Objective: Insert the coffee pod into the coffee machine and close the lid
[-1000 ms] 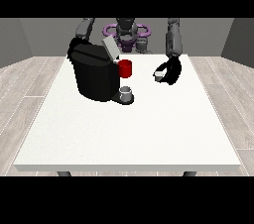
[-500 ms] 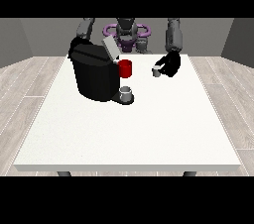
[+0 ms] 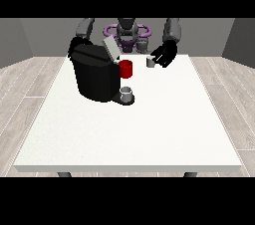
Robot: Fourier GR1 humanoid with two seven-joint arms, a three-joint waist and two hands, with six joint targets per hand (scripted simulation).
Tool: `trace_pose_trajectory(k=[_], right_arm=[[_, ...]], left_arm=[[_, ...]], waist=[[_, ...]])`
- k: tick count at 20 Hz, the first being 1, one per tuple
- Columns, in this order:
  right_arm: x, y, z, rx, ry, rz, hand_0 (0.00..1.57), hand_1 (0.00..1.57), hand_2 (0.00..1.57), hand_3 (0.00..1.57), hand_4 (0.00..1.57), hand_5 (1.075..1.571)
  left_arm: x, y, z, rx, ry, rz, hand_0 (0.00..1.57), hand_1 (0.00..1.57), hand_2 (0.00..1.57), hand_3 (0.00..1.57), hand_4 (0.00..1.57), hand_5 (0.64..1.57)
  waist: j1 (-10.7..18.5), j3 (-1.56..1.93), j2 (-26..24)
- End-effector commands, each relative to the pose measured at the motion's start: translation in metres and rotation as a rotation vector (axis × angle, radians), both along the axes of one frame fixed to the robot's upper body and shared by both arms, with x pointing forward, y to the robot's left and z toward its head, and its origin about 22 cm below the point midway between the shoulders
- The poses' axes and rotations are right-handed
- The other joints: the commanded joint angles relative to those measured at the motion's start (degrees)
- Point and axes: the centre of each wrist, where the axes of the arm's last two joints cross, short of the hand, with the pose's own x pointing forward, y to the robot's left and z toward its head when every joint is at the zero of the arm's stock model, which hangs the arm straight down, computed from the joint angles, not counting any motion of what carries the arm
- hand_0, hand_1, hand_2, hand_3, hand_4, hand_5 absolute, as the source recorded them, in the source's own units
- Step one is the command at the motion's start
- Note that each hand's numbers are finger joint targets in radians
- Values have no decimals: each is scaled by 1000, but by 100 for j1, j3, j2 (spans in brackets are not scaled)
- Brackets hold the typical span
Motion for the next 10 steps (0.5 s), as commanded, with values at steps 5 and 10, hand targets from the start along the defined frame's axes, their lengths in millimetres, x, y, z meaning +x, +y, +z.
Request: trace_pose_trajectory(k=[5,10], right_arm=[[11,23,32,8,-84,61,0,0,0,0,489,1571],[8,12,22,-17,-63,63,0,0,0,0,494,1571]], left_arm=[[20,40,69,6,-104,15,1252,1252,1329,1292,573,1571],[31,18,108,-8,-151,33,1011,1011,1199,1224,543,1571]], waist=[[-416,-3,298],[-525,-1,214]])
